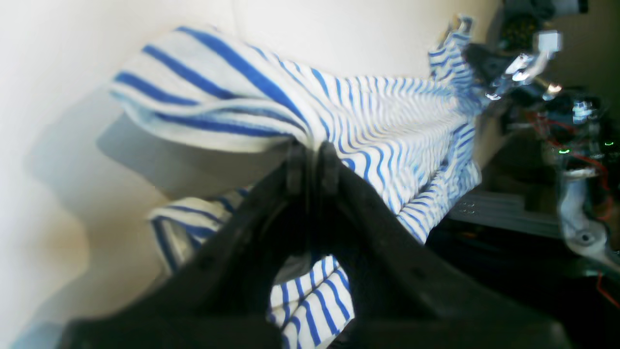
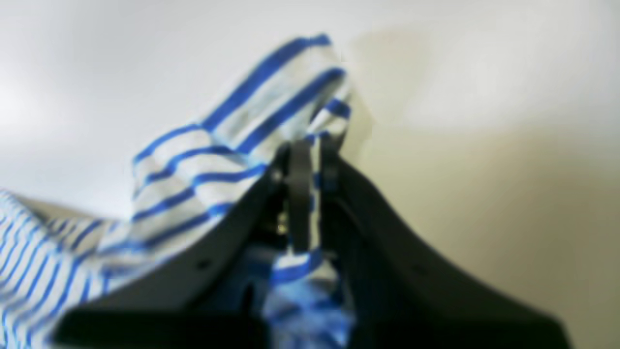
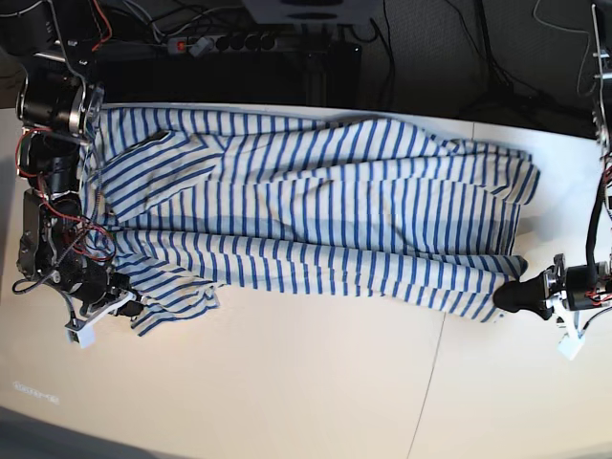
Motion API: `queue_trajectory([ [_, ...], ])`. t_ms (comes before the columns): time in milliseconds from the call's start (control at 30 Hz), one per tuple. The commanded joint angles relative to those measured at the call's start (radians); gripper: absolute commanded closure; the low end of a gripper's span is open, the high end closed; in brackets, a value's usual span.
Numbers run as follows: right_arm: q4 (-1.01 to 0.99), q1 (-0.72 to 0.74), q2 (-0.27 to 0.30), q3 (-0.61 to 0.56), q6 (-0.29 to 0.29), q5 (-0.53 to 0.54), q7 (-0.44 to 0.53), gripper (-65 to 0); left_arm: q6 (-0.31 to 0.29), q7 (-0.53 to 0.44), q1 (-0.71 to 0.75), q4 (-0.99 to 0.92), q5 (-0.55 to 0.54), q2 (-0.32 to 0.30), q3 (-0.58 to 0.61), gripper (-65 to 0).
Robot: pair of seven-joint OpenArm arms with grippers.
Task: Fold the T-shirt properly
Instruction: 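Pull the held edges over again with both grippers to narrow the fold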
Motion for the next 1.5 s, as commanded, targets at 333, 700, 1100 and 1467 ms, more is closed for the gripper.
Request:
queue_trajectory([
  [333,0.348,-0.195,0.165,0.004,0.110,0.265,-0.074,0.0,-0.024,-0.012,0.085,0.237,-0.025,-0.101,-0.006,0.0],
  [700,0.715,-0.485,0.225,0.011,0.110,0.270,-0.076,0.0,-0.024,-0.012,0.311,0.503,-0.025,-0.161,-0.006,0.0],
  [1100,0.918,-0.739,0.224,0.106,0.109,0.260,-0.075,0.0,-0.024,-0.012,0.364,0.547,-0.025,-0.161,-0.006,0.0],
  [1467,0.919,-0.821,0.224,0.156,0.106,0.228,-0.079,0.0,-0.024,-0.012,0.383,0.547,-0.025,-0.161,-0.006,-19.8],
])
